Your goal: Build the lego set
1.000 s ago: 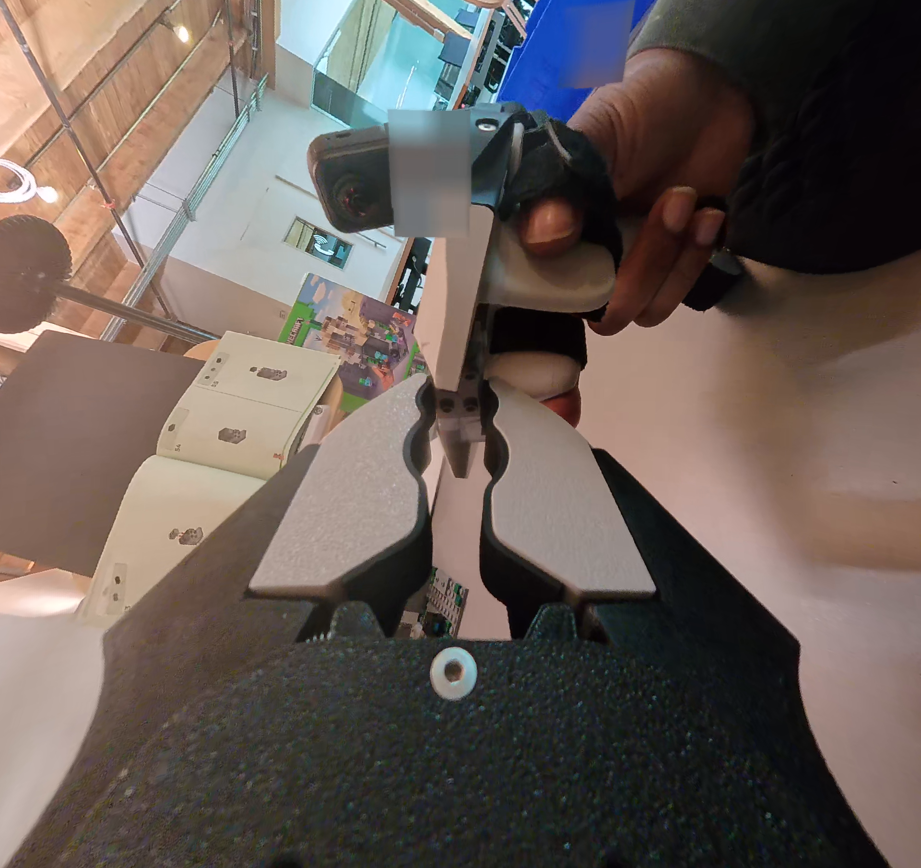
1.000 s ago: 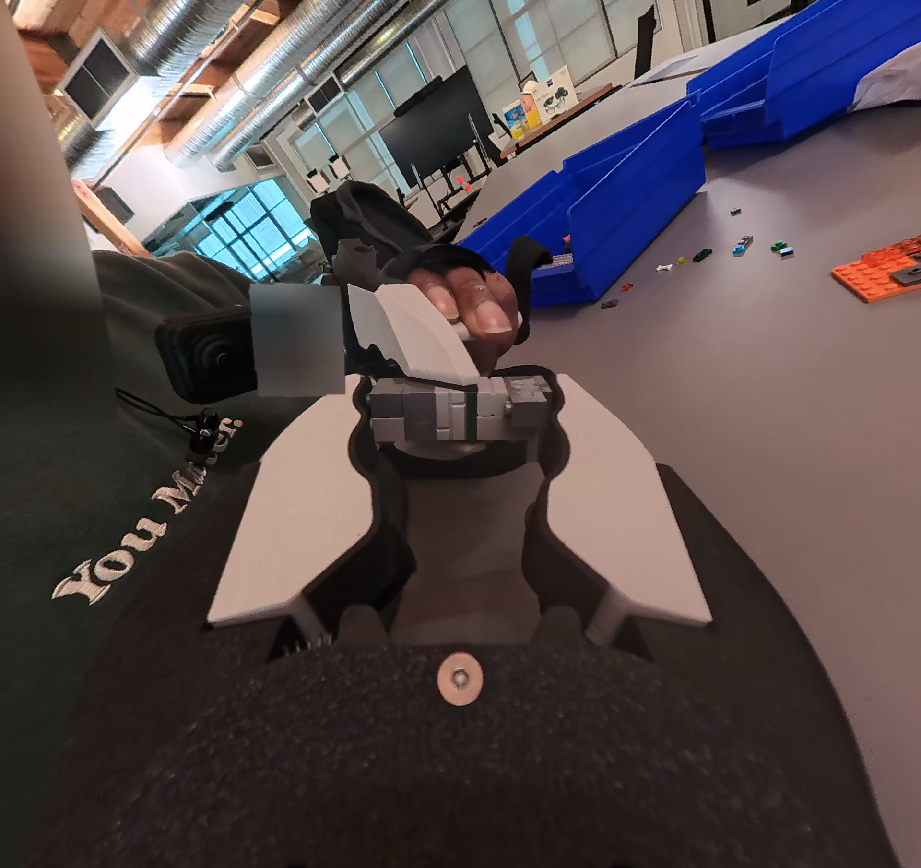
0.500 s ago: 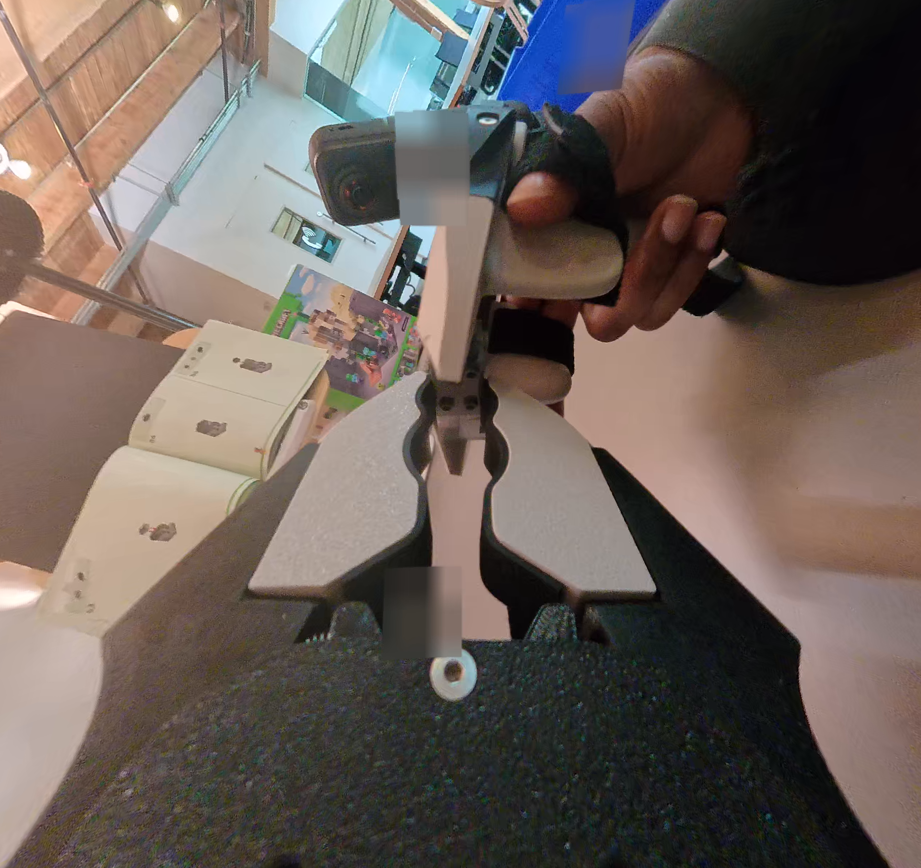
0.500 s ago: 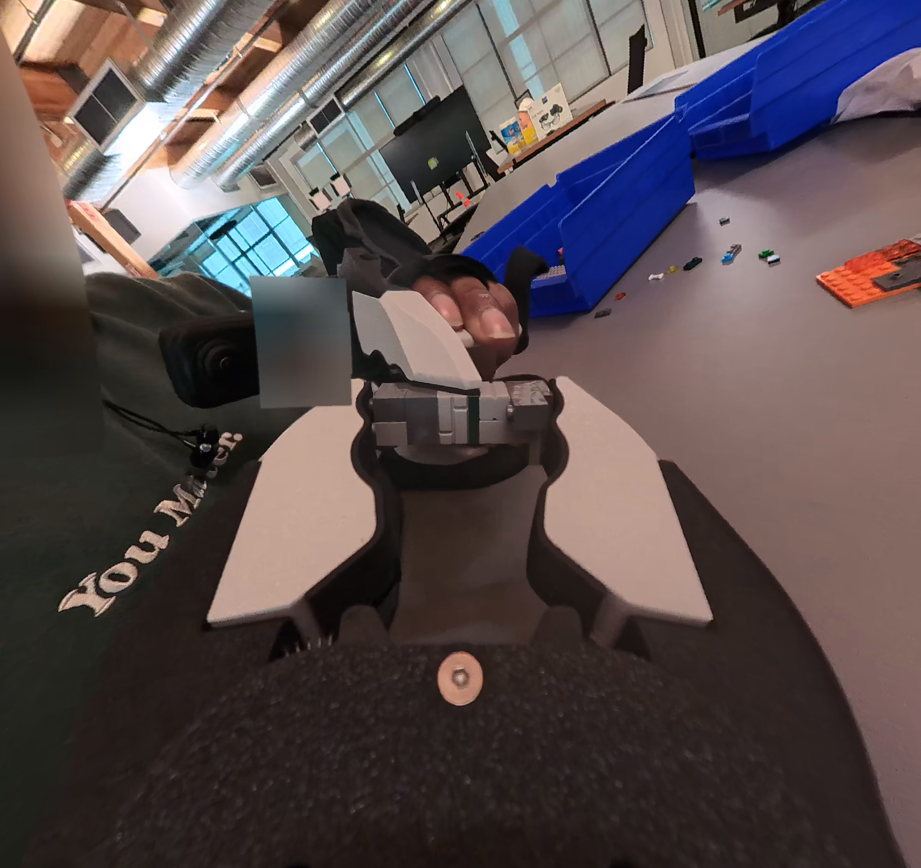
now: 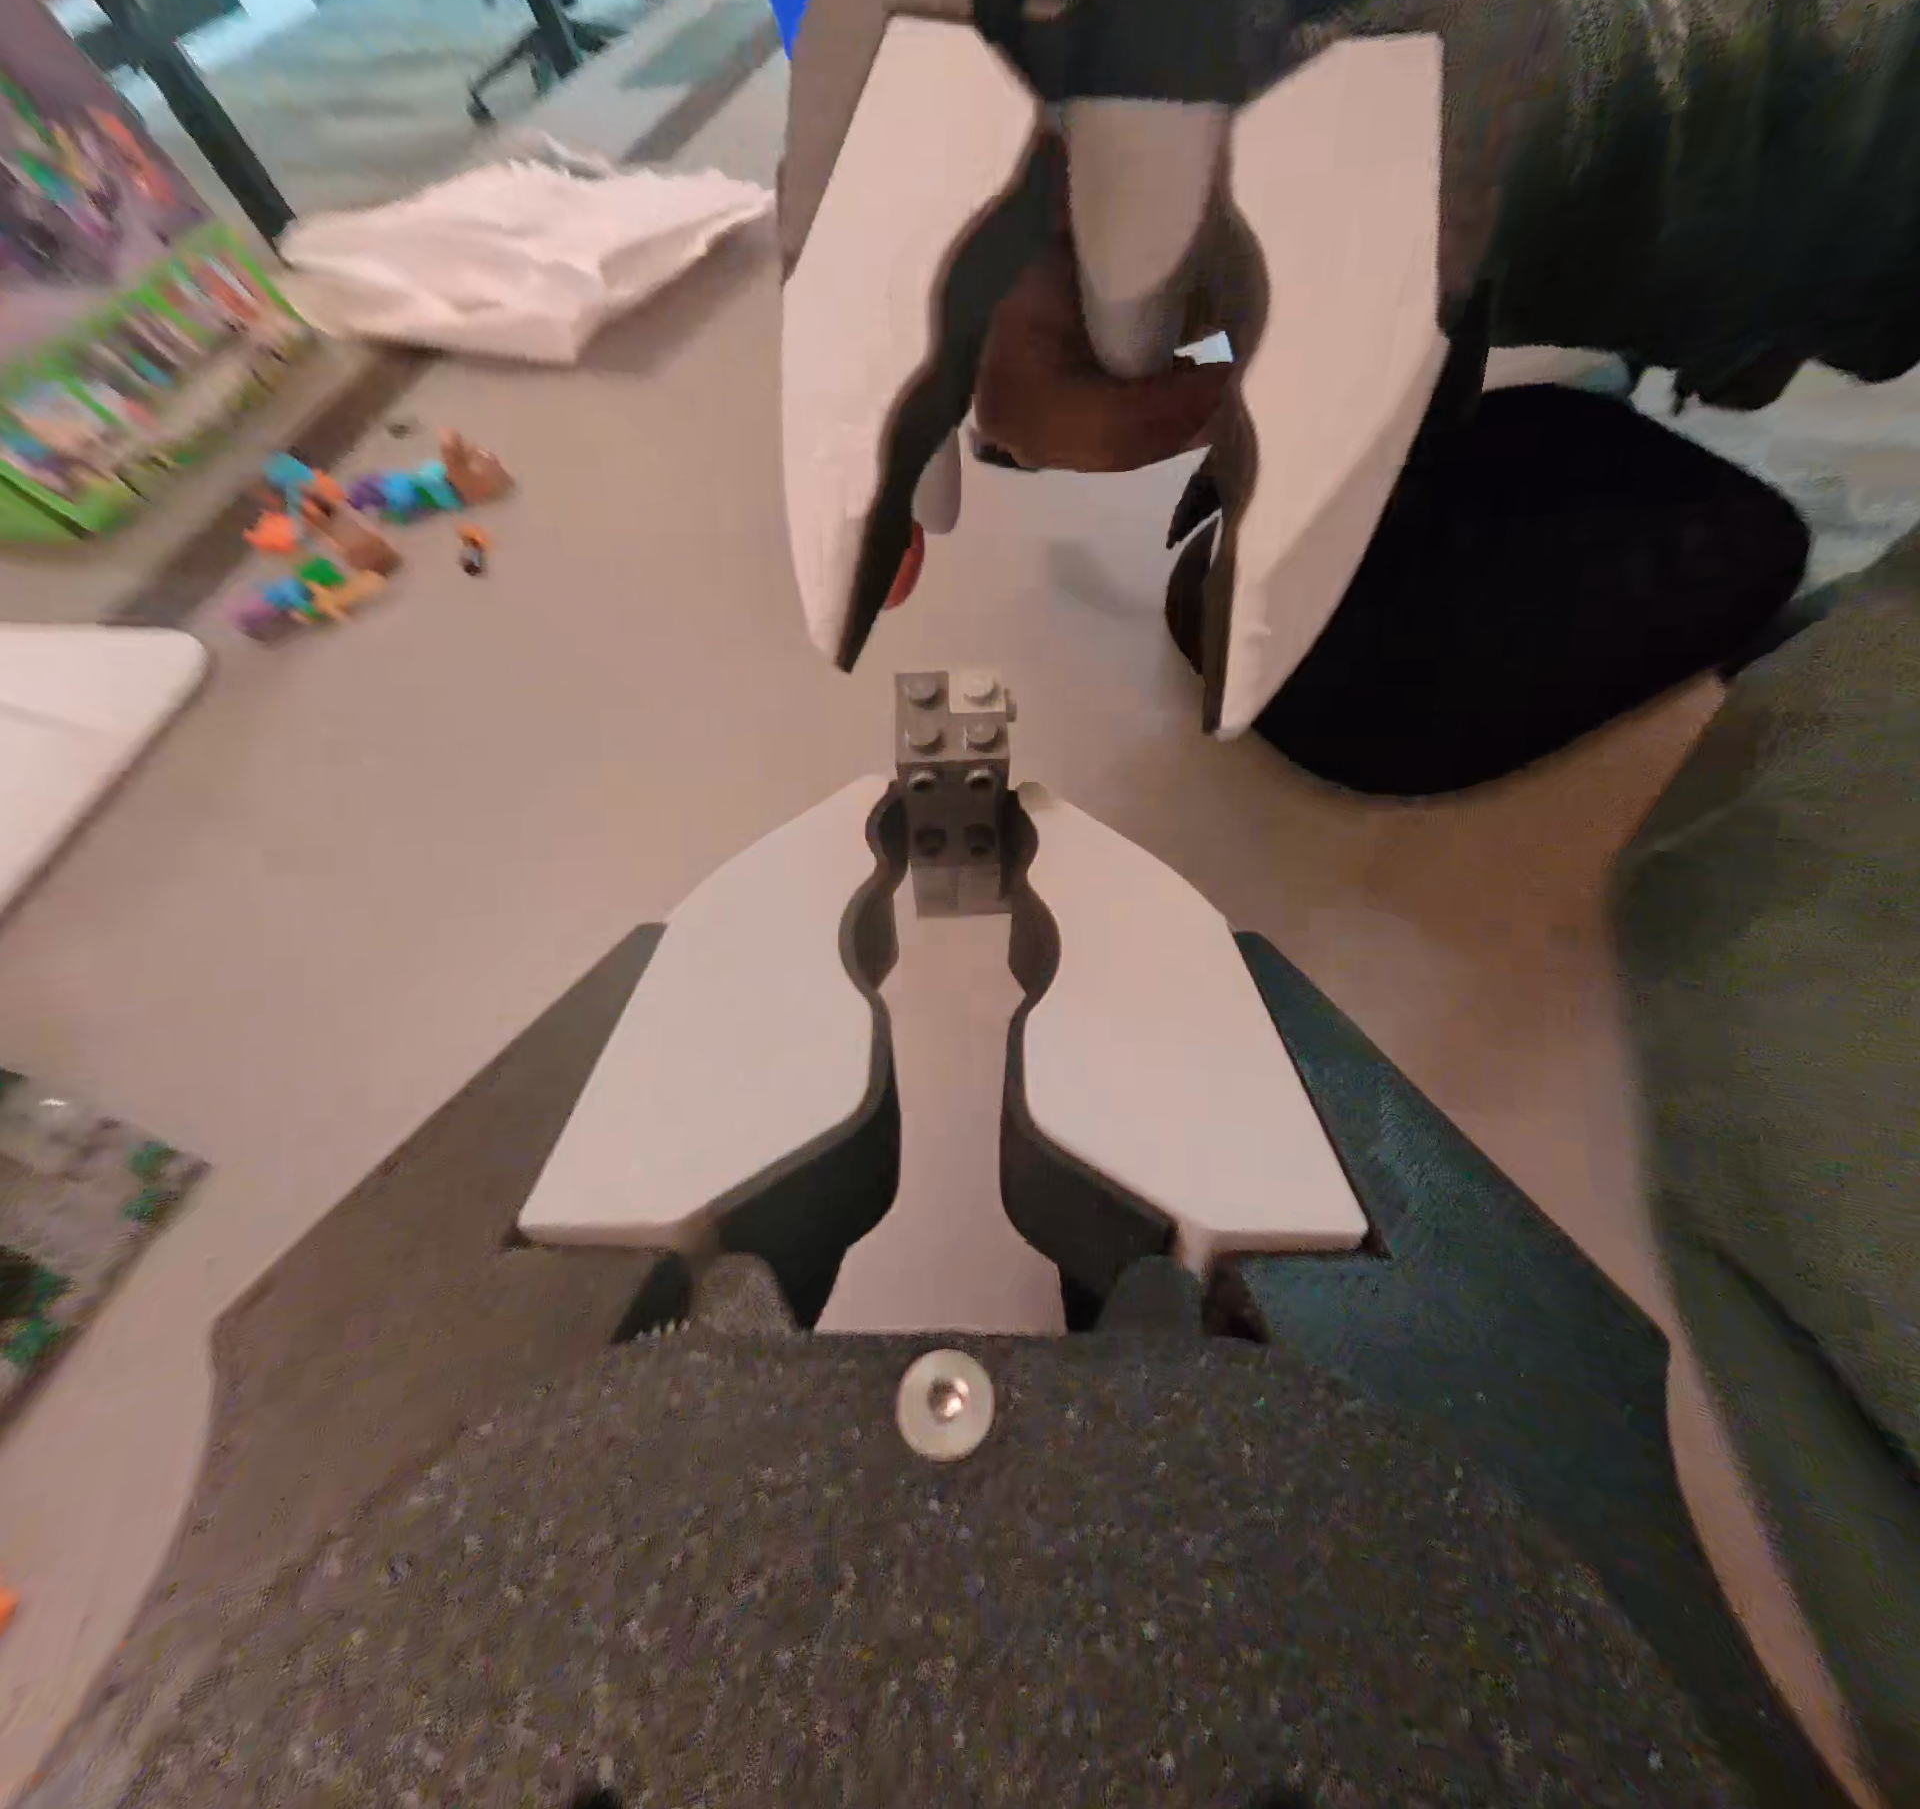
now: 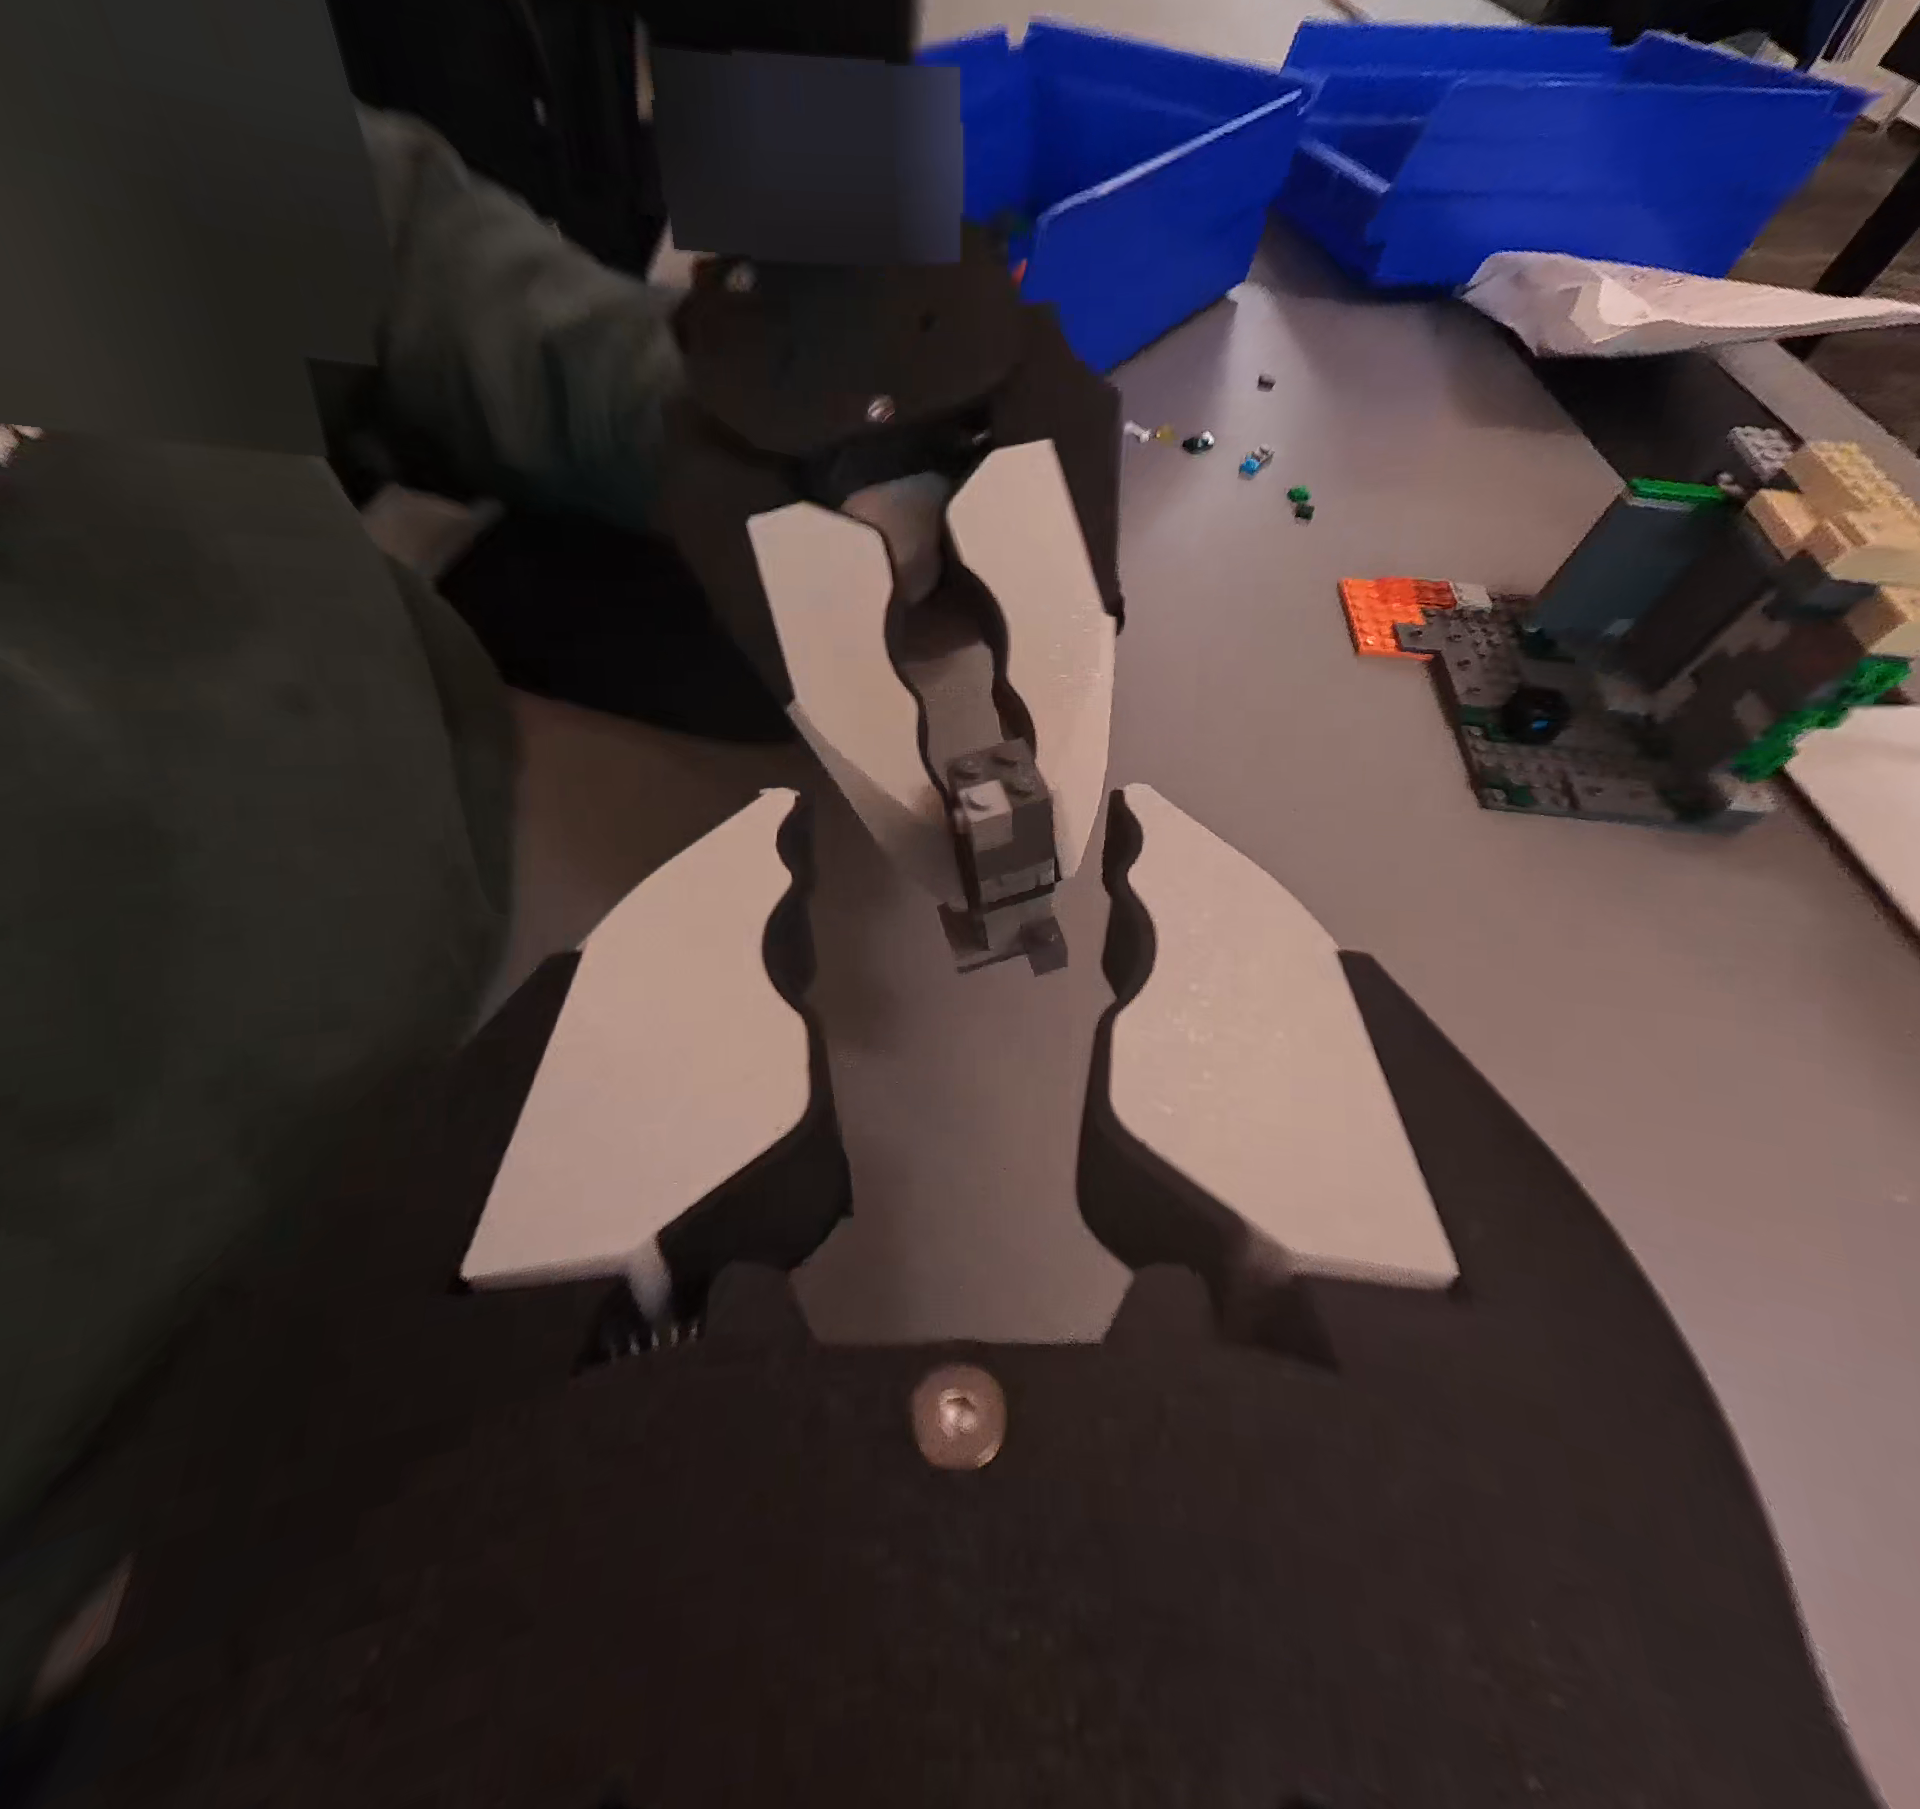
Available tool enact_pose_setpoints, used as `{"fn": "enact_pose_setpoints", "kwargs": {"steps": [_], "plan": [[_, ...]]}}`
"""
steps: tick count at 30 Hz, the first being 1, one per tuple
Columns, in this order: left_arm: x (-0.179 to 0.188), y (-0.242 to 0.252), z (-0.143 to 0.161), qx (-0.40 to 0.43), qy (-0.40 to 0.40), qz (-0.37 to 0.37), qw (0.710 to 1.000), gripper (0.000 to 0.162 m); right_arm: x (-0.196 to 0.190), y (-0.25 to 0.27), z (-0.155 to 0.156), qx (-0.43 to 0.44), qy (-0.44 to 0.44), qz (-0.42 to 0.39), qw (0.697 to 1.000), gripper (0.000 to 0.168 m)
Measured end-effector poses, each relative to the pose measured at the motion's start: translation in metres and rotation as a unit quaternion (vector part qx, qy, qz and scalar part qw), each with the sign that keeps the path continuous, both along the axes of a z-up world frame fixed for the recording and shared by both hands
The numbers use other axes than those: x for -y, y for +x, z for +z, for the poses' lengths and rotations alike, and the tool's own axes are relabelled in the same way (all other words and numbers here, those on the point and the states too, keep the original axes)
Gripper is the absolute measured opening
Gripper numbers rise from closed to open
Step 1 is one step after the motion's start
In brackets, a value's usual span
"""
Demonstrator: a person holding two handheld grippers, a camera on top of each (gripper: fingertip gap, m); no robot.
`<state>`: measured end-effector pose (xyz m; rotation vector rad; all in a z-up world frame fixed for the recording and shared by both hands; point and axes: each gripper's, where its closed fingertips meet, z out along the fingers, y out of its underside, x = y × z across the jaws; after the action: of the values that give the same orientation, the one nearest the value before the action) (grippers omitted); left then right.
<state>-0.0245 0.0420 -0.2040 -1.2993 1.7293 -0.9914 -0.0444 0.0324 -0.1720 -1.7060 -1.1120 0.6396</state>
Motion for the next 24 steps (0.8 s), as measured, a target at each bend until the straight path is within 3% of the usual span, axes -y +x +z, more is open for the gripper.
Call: {"fn": "enact_pose_setpoints", "kwargs": {"steps": [6,13,16,24], "plan": [[-0.003,0.002,-0.015,-0.05,-0.103,-0.013,0.993,0.017,-0.008,0.001,-0.015,0.076,0.041,0.012,0.996,0.032],[-0.007,0.007,-0.023,-0.051,-0.069,-0.024,0.996,0.017,-0.026,0.011,-0.022,0.038,0.0,0.006,0.999,0.026],[-0.006,0.007,-0.025,-0.056,-0.047,-0.024,0.997,0.017,-0.023,0.009,-0.026,0.028,-0.01,0.021,0.999,0.017],[0.0,0.005,-0.031,-0.066,-0.018,-0.034,0.997,0.017,-0.016,0.008,-0.031,0.024,0.005,0.027,0.999,0.015]]}}
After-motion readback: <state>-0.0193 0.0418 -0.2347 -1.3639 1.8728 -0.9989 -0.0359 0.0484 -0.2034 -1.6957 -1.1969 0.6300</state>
